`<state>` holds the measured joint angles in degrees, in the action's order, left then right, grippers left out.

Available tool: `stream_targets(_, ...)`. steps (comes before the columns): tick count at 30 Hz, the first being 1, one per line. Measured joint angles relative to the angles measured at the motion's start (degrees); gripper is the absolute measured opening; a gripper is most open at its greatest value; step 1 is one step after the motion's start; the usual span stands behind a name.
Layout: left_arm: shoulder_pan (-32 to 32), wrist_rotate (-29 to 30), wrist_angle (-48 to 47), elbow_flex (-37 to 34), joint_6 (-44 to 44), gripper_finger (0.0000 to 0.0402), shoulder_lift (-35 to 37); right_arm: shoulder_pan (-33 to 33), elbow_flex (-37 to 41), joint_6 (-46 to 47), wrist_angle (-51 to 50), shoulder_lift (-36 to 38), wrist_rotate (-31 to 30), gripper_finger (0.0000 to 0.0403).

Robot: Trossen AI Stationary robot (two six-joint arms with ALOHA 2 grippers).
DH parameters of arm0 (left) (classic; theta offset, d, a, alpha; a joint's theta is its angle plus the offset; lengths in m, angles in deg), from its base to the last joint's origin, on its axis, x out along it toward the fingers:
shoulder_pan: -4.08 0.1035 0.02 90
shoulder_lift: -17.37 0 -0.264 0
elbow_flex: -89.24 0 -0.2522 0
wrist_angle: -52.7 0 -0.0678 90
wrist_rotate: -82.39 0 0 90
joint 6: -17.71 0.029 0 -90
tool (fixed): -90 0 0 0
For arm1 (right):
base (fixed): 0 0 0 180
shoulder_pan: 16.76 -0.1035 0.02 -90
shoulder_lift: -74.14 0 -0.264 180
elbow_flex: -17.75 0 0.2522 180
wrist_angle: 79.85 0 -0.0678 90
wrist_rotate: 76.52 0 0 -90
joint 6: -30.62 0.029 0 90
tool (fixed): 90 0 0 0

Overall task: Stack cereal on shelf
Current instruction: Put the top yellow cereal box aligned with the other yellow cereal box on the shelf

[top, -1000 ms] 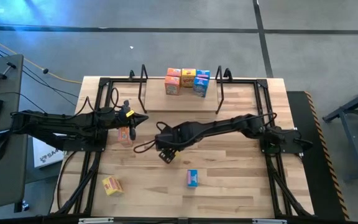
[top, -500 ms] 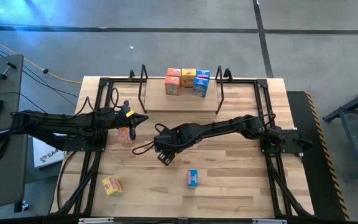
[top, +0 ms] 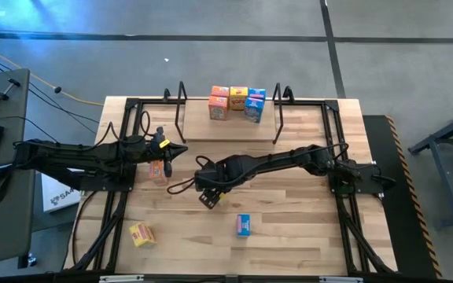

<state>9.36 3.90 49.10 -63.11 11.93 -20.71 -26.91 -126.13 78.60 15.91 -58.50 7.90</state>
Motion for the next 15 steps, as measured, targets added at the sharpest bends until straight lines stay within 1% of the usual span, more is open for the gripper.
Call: stream_targets(15,0.0,0.0,0.0,0.0,0.0,0.0007,0.0,0.0,0.1,1.2,-0.8,2.1,-1.4,0.0301)
